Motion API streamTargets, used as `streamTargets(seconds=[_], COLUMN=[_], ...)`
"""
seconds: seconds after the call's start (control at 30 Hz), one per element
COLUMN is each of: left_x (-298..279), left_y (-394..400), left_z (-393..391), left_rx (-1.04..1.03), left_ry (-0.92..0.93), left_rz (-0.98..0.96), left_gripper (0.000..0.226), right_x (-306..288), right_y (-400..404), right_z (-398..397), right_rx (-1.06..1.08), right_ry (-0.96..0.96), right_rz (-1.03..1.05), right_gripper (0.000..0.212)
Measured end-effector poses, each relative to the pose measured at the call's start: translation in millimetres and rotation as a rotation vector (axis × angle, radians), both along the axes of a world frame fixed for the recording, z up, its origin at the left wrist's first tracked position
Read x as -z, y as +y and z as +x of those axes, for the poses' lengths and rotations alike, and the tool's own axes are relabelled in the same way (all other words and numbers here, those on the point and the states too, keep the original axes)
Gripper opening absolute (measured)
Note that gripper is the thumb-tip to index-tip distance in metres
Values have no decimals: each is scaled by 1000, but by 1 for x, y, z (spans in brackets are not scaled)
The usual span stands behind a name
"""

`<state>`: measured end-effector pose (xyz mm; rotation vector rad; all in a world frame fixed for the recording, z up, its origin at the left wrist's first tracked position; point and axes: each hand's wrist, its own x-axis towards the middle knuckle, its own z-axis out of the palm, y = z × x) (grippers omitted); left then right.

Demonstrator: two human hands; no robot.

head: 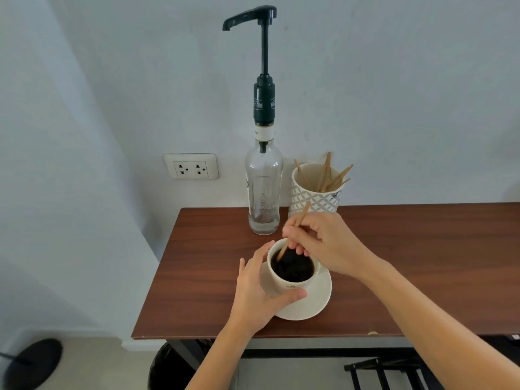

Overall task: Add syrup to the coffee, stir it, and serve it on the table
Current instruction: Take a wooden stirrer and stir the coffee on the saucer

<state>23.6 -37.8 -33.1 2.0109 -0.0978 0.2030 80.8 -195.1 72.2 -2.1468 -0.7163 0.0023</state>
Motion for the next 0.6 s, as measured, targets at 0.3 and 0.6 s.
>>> streamTargets(seconds=[0.3, 0.6], left_x=[-2, -2], left_y=[-1, -1], left_z=[-1, -2], left_rx=[-4, 0], left_ry=[10, 3], left_rz=[2, 9], left_gripper=[85, 86], right_x=[0, 3], right_y=[-14, -20], right_z=[-6, 8], right_rx=[4, 108], right_ry=[98, -108], right_rz=[-128, -228], right_gripper=[25, 27])
